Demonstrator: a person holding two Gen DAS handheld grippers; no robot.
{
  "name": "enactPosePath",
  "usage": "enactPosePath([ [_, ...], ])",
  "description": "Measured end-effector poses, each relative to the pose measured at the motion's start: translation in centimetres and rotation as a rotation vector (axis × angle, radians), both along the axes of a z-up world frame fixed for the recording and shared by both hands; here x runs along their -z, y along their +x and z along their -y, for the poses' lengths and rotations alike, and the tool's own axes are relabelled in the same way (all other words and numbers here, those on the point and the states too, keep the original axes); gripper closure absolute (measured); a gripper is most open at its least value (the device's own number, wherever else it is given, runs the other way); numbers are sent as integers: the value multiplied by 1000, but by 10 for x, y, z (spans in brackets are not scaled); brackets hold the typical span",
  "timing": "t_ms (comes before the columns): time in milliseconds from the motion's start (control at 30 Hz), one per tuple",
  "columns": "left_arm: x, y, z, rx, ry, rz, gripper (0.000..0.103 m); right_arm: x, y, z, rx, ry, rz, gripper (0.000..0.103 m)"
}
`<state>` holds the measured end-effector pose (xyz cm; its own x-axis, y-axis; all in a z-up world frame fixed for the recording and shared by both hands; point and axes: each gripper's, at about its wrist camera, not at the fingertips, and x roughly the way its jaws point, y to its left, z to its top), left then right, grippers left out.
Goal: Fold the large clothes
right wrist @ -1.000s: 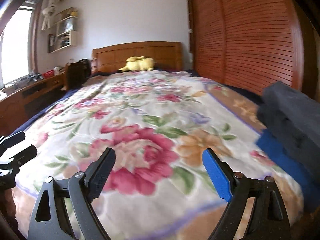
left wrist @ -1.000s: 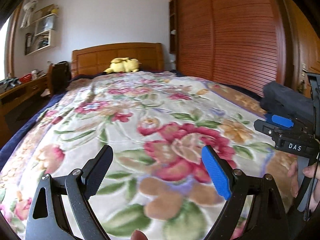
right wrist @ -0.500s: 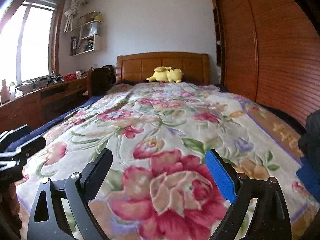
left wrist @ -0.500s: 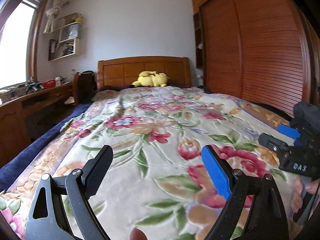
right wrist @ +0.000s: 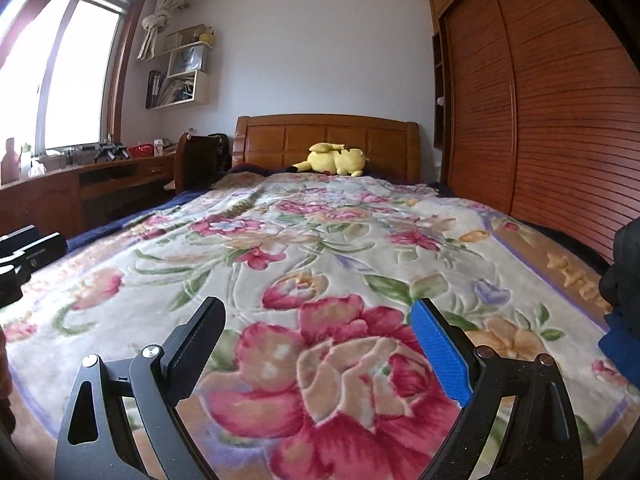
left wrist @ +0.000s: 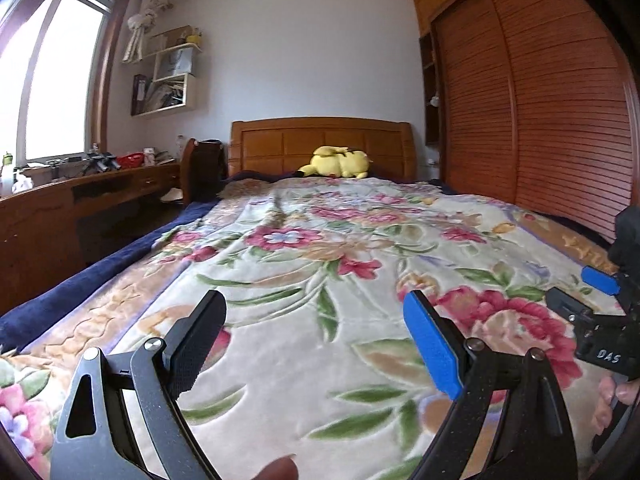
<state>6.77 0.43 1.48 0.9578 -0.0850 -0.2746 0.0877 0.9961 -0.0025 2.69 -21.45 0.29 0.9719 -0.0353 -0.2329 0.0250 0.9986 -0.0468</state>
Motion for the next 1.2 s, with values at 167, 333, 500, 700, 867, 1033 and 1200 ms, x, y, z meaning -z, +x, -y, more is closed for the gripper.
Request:
enactPosePath([
  [167,11,8,-8,-22,-17,-20,12,2,4,-1,-8,18,-8,8],
  [333,14,8,-7,-20,-10,-30,12,3,3,0,2,30,-7,8],
  [500,15,7,-5,-17,-5,-25,12,4,4,0,2,36,-8,8],
  [700,16,5,-2,-11,10,-17,12,5,4,0,4,43,-10,8],
  [867,17,4,-1,-12,12,-21,12,5,5,0,5,45,-9,8],
  [1033,17,2,1,-10,17,-15,12,5,5,-1,4,47,-6,8],
  [1200,17,0,1,-11,16,-14,12,6,5,-1,6,48,-4,8],
])
